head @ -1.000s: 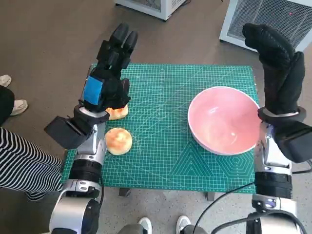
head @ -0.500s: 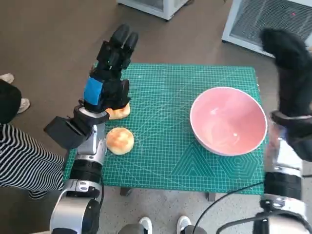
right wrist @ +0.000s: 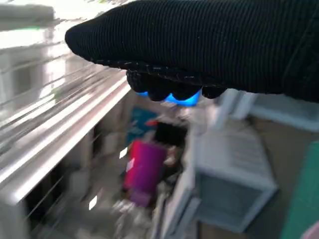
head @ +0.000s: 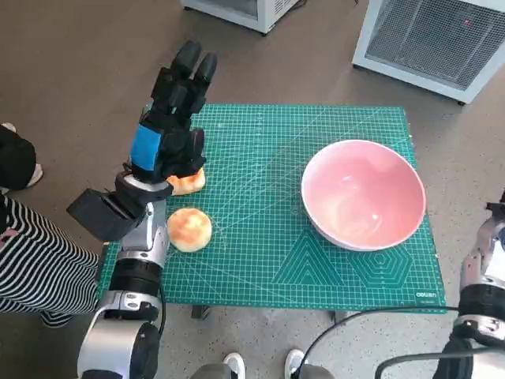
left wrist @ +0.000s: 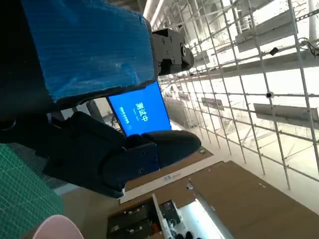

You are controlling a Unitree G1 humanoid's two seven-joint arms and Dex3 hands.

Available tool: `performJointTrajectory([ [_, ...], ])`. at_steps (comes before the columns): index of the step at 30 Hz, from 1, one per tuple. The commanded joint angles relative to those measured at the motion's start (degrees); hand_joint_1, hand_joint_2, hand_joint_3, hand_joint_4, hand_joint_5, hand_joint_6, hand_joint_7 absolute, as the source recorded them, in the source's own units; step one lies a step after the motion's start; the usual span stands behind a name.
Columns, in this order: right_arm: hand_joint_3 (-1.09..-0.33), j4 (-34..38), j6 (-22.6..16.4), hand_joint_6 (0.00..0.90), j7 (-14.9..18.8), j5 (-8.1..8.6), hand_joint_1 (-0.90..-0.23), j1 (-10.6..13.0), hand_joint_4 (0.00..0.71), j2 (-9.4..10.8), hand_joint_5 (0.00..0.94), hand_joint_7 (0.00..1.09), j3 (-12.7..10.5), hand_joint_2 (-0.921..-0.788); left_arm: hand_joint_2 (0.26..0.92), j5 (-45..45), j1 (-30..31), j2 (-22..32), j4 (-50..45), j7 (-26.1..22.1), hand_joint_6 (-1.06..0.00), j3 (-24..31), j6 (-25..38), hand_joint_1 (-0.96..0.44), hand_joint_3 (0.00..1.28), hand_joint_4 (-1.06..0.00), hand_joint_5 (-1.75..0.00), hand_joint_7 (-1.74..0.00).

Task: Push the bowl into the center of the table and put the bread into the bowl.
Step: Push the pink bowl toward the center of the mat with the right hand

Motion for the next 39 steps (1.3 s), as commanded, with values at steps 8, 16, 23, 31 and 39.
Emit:
performJointTrajectory([
  [8,-0.966,8.9,7.5,-0.001,0.6,0.39,-0.593,-0.7,0.002,2.9,-0.001,0.22,-0.5,-0.921,0.921,-0.5,1.0,1.1,-1.8,-0.6,0.0,0.2,0.2,-0.77,0.63,-0.14,0.0,-0.25],
  [16,-0.974,10.9,14.0,-0.001,1.4,0.59,-0.611,-0.7,-0.001,5.0,-0.001,0.15,-0.7,-0.921,0.921,-1.5,1.7,2.1,-2.6,-1.6,0.0,0.7,1.1,-0.78,0.62,-0.14,0.0,-0.24],
  [23,-0.992,11.6,17.2,0.012,2.4,0.72,-0.605,-0.9,0.0,7.1,0.0,0.16,-1.0,-0.921,0.921,-1.9,2.2,2.6,-2.6,-1.8,-0.01,1.1,1.2,-0.78,0.61,-0.13,0.0,-0.24],
  [31,-0.939,12.1,19.5,0.033,3.0,0.53,-0.616,-1.8,0.018,10.0,0.007,0.17,-1.3,-0.921,0.921,-2.0,3.6,2.9,-4.9,-1.2,-0.02,1.3,1.9,-0.78,0.61,-0.14,0.0,-0.23],
  [39,-0.888,12.1,21.0,0.07,2.1,-0.94,-0.673,-3.2,0.05,12.6,0.018,0.19,-0.2,-0.921,0.921,-1.2,5.3,3.5,-7.7,0.3,-0.04,1.5,2.5,-0.77,0.61,-0.15,-0.01,-0.23],
])
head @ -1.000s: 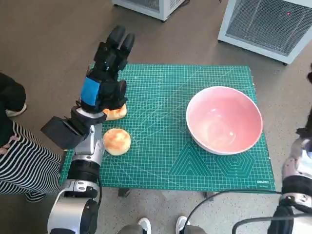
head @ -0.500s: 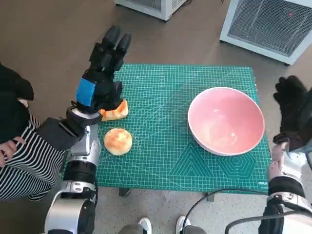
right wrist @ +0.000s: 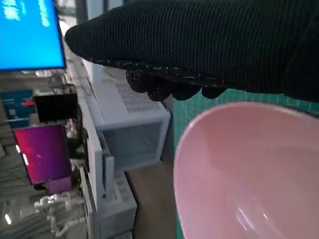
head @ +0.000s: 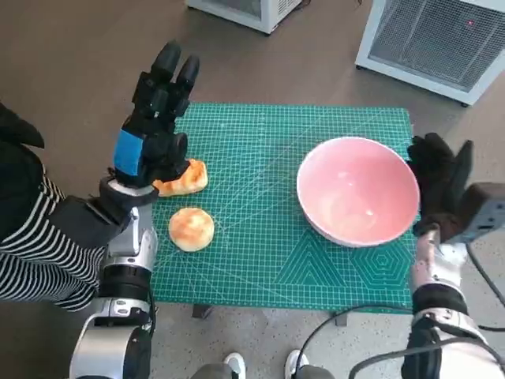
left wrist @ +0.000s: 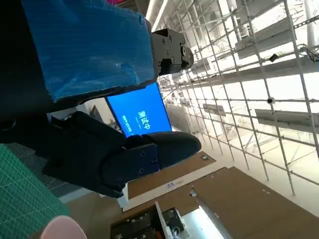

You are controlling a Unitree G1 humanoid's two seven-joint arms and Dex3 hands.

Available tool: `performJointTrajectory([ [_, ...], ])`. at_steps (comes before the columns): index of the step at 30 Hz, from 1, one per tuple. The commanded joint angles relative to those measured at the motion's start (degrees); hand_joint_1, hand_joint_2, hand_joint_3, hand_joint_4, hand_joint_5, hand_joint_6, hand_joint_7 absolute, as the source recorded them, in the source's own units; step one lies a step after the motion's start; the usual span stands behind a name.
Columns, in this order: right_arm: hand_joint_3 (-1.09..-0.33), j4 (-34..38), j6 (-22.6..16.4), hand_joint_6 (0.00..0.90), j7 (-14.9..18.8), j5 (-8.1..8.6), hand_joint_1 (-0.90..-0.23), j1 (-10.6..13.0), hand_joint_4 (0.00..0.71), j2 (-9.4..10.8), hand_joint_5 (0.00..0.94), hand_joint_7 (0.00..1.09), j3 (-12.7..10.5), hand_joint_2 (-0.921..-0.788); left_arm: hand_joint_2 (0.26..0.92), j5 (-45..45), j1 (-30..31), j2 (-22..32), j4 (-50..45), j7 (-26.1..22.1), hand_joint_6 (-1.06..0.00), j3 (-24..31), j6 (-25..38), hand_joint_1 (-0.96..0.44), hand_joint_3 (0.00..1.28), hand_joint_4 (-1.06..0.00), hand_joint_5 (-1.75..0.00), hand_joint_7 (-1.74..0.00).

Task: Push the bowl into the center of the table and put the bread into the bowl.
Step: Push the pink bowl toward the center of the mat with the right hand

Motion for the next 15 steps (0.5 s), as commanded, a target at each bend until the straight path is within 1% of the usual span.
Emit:
performJointTrajectory([
  [1,-0.884,1.0,1.8,0.074,-0.3,-0.85,-0.682,-0.7,0.054,2.1,0.018,0.19,0.7,-0.921,0.921,0.8,1.5,1.1,-2.3,1.3,-0.04,0.3,0.6,-0.77,0.61,-0.15,-0.01,-0.23],
  [7,-0.874,0.7,1.8,0.097,0.3,-1.0,-0.679,-1.7,0.068,3.8,0.019,0.21,1.5,-0.921,0.921,1.2,2.6,1.6,-3.8,2.4,-0.04,0.4,1.1,-0.78,0.61,-0.15,-0.01,-0.22],
  [11,-0.895,0.5,1.4,0.089,0.8,-1.09,-0.665,-2.5,0.072,5.0,0.016,0.21,1.6,-0.921,0.921,1.3,3.2,1.8,-4.7,3.3,-0.05,0.4,1.4,-0.78,0.61,-0.15,-0.01,-0.22],
  [15,-0.917,0.5,1.4,0.077,1.4,-1.3,-0.673,-3.3,0.072,6.1,0.013,0.21,1.9,-0.921,0.921,1.8,4.0,2.0,-5.4,4.3,-0.05,0.5,1.5,-0.78,0.61,-0.16,-0.01,-0.21],
])
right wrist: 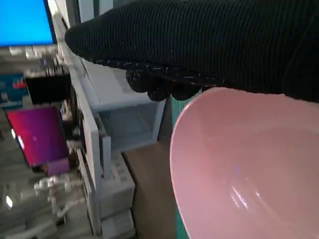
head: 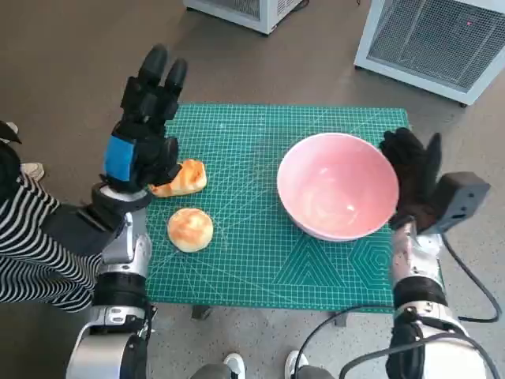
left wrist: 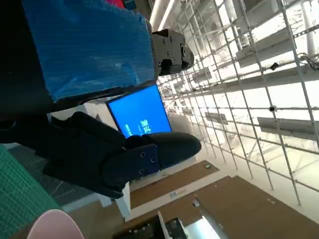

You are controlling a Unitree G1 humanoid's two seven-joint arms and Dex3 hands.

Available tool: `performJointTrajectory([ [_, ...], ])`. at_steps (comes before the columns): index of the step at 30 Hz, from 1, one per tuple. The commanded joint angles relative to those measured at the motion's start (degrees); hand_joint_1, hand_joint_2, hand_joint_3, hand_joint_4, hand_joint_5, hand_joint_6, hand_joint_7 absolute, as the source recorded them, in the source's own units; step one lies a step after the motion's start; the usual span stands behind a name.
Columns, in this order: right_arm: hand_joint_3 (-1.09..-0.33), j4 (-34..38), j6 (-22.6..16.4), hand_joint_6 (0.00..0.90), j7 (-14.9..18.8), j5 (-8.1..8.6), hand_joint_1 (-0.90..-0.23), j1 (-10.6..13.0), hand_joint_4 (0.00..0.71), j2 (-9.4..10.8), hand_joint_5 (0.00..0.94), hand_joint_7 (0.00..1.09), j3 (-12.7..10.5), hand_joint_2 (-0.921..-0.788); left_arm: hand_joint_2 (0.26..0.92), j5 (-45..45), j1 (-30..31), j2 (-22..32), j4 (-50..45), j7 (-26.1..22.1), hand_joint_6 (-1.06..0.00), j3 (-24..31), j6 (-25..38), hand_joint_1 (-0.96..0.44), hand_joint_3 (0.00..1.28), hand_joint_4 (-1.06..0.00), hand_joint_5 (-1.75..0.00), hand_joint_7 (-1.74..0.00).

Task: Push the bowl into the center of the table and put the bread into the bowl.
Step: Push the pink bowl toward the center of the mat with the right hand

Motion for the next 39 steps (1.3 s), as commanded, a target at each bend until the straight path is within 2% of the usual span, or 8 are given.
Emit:
performJointTrajectory([
  [1,-0.923,0.4,0.6,0.074,1.1,-0.26,-0.679,-0.9,0.072,1.8,0.012,0.21,0.4,-0.921,0.921,1.1,1.2,0.7,-1.7,1.4,-0.05,0.2,0.3,-0.78,0.61,-0.16,-0.01,-0.21],
  [11,-0.917,0.6,1.2,0.048,3.2,0.75,-0.703,-2.5,0.059,4.3,0.002,0.22,-0.4,-0.921,0.921,2.7,2.8,1.0,-3.4,3.9,-0.05,0.2,0.1,-0.78,0.62,-0.16,-0.01,-0.2],
  [19,-0.907,0.8,1.6,0.041,2.9,0.11,-0.687,-3.5,0.042,5.8,0.0,0.23,-0.2,-0.921,0.921,2.5,3.7,1.5,-4.4,4.3,-0.06,0.2,0.5,-0.78,0.62,-0.16,0.0,-0.19],
  [27,-0.887,1.0,3.0,0.066,1.5,0.08,-0.677,-4.7,0.062,7.3,0.01,0.25,-0.4,-0.921,0.921,2.7,4.2,1.6,-5.2,4.8,-0.07,0.2,0.8,-0.78,0.62,-0.16,0.0,-0.18],
  [34,-0.879,0.8,3.0,0.076,1.3,-0.52,-0.67,-5.5,0.082,6.9,0.015,0.26,0.1,-0.921,0.921,3.0,4.6,1.5,-5.7,5.3,-0.07,0.2,1.1,-0.79,0.62,-0.16,0.0,-0.18],
  [39,-0.885,-0.3,0.0,0.07,1.8,-1.47,-0.663,-5.8,0.084,5.5,0.013,0.26,0.9,-0.921,0.921,2.8,5.0,1.6,-5.9,5.2,-0.07,0.4,1.2,-0.79,0.62,-0.16,0.0,-0.17],
])
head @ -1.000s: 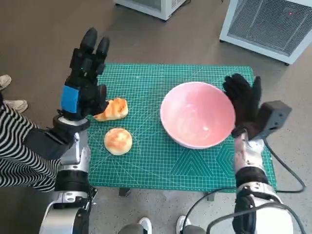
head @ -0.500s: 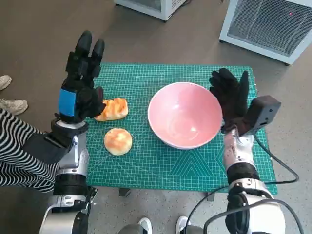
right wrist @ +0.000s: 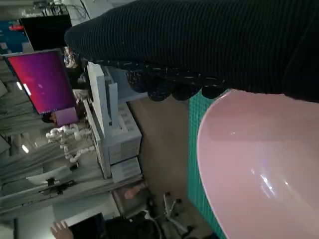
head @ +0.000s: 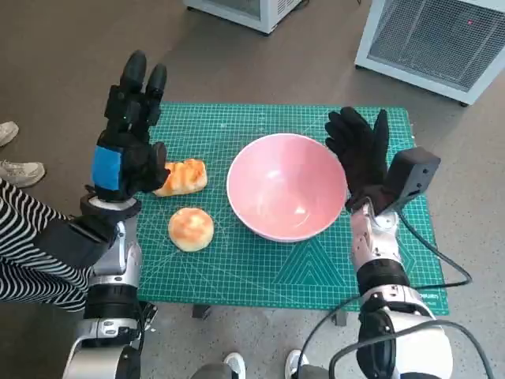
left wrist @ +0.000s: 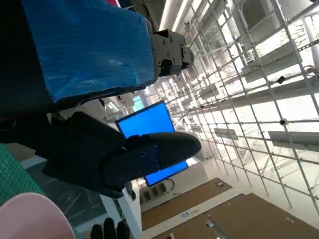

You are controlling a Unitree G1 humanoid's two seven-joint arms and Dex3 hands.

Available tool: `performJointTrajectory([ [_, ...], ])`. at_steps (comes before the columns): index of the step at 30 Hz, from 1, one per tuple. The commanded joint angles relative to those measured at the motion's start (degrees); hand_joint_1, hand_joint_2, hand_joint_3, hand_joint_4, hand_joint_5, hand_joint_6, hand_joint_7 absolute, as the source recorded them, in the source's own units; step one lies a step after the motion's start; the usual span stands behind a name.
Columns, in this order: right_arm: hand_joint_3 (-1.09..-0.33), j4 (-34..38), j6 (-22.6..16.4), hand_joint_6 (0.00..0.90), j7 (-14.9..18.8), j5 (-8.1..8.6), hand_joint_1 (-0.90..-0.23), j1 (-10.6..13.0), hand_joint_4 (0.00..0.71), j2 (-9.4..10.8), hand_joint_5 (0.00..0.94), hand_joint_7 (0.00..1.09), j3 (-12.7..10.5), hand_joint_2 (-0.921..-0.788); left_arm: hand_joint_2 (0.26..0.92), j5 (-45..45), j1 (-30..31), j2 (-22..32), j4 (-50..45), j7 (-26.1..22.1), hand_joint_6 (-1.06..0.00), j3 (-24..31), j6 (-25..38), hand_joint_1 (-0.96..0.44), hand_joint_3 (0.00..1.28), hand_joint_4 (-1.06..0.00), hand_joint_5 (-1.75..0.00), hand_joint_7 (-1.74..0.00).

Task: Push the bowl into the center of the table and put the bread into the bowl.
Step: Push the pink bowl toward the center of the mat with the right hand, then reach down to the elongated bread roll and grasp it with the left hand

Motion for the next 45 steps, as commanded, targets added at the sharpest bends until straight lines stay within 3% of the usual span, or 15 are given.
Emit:
performJointTrajectory([
  [1,-0.886,-0.7,-2.6,0.069,0.0,-0.92,-0.667,0.0,0.084,-1.4,0.013,0.26,0.9,-0.921,0.921,-0.2,1.0,0.8,-1.2,0.1,-0.07,0.4,0.3,-0.79,0.62,-0.16,0.0,-0.17],
  [6,-0.883,-3.1,-8.8,0.047,1.3,-2.14,-0.681,0.0,0.09,-3.2,0.009,0.31,2.8,-0.921,0.921,-0.4,0.7,0.9,-0.6,0.0,-0.07,0.6,0.3,-0.79,0.62,-0.16,0.0,-0.16],
  [11,-0.843,-6.1,-15.0,0.007,4.6,-2.41,-0.755,0.0,0.101,-5.0,0.007,0.41,4.4,-0.921,0.921,0.3,-0.1,0.5,-0.2,0.7,-0.08,0.4,0.4,-0.79,0.62,-0.15,0.0,-0.16],
  [16,-0.811,-11.9,-21.8,0.0,10.0,-1.1,-0.781,0.8,0.13,-6.1,0.015,0.48,5.7,-0.921,0.921,0.9,-1.1,-0.2,-0.6,1.4,-0.08,-0.4,0.9,-0.79,0.62,-0.15,0.0,-0.15],
  [22,-0.793,-20.1,-26.3,-0.001,15.3,1.24,-0.784,2.7,0.153,-6.5,0.023,0.53,7.5,-0.921,0.921,1.3,-2.9,-1.0,-0.3,1.7,-0.08,-1.5,1.2,-0.8,0.62,-0.16,0.0,-0.15],
  [28,-0.758,-27.3,-26.6,-0.001,18.9,4.62,-0.796,4.8,0.156,-6.6,0.019,0.56,8.8,-0.921,0.921,1.1,-5.1,-1.3,0.4,0.9,-0.08,-2.6,1.1,-0.8,0.62,-0.17,-0.01,-0.14],
  [34,-0.741,-32.4,-24.8,-0.001,19.9,6.15,-0.807,6.7,0.155,-6.7,0.016,0.56,9.8,-0.921,0.921,0.7,-7.1,-1.2,1.2,-0.7,-0.07,-3.4,0.6,-0.8,0.62,-0.16,-0.01,-0.14],
  [40,-0.733,-35.8,-22.9,-0.001,19.5,6.4,-0.813,8.2,0.155,-7.0,0.015,0.54,10.6,-0.921,0.921,0.2,-8.3,-1.0,1.5,-2.6,-0.07,-3.9,-0.1,-0.8,0.6,-0.16,0.0,-0.14],
  [45,-0.724,-37.8,-22.3,-0.001,18.5,5.64,-0.816,9.3,0.156,-7.3,0.015,0.54,11.1,-0.921,0.921,-0.8,-9.2,0.1,2.7,-4.9,-0.07,-3.4,-1.0,-0.8,0.58,-0.16,0.0,-0.14],
])
